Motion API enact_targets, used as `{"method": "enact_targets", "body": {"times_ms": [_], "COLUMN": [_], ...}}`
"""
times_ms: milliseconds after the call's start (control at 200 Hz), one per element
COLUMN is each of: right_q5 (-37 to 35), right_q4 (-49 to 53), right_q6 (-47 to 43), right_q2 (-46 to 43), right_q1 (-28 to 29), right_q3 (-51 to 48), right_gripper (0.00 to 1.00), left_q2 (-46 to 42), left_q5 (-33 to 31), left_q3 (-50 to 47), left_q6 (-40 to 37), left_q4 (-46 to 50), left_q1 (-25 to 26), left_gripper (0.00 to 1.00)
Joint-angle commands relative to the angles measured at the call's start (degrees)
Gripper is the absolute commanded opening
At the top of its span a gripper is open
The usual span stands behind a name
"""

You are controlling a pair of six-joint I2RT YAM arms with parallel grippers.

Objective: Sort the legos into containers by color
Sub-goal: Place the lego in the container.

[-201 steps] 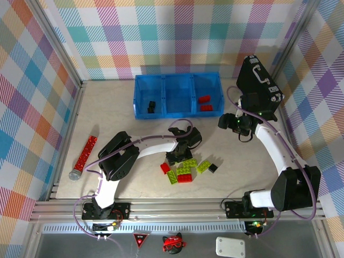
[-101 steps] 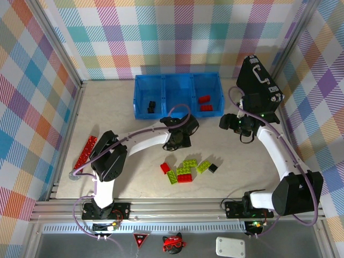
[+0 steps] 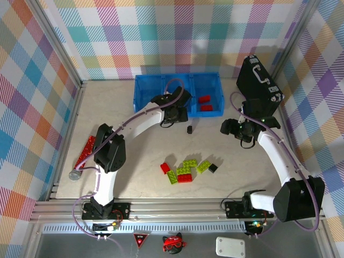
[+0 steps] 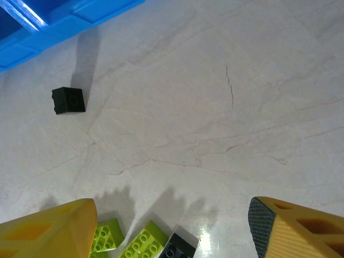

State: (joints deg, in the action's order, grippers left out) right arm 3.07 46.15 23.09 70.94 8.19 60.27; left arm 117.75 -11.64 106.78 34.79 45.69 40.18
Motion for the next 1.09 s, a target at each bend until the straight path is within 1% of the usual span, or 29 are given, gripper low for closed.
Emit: {"method": "enact_targets", "body": {"times_ms": [0,150,325,570,765,880,970,1090], "right_q5": [-0.16,-1.00,-1.10,-0.22,-0.32,0.04,0.24,0.31], "right_q4": [1.98,3.05,3.51,3.30,3.59,3.33,3.38,3.85], "right_q6": [0.42,-0.41,-0.87,-0.18,-0.02,0.40,0.61,0.74], "right_q2": [-2.24,-3.18,-3.17,-3.26,-3.45,-3.44,-3.34,-3.59], "right_q1": [-0.46,-0.45,-0.45,-0.50,-0.46,-0.46,-0.45,-0.45], "right_q3": [-0.42,-0.15,0.19,-0.13,-0.13,-0.15,0.18,0.60], "right_gripper": [0.76,0.76,0.76,0.76,0.76,0.76,0.76,0.76], "left_q2": [4.45,9.21,15.66,21.45,22.37,22.17,22.07,21.82], "left_q5": [0.21,-0.12,0.83,2.13,0.88,-0.30,0.66,1.57], "left_q3": [6.03,12.61,19.95,24.36,25.32,25.32,25.32,25.31], "left_q6": [-3.83,-6.34,-7.54,-8.81,-10.08,-11.23,-11.75,-11.67], "left_q4": [2.36,0.90,1.94,0.25,1.97,2.91,2.74,2.53], "left_q1": [-1.65,-3.12,-5.15,-7.37,-8.37,-8.46,-8.46,-8.47], "left_gripper": [0.61,0.61,0.61,0.61,0.61,0.66,0.70,0.72]}}
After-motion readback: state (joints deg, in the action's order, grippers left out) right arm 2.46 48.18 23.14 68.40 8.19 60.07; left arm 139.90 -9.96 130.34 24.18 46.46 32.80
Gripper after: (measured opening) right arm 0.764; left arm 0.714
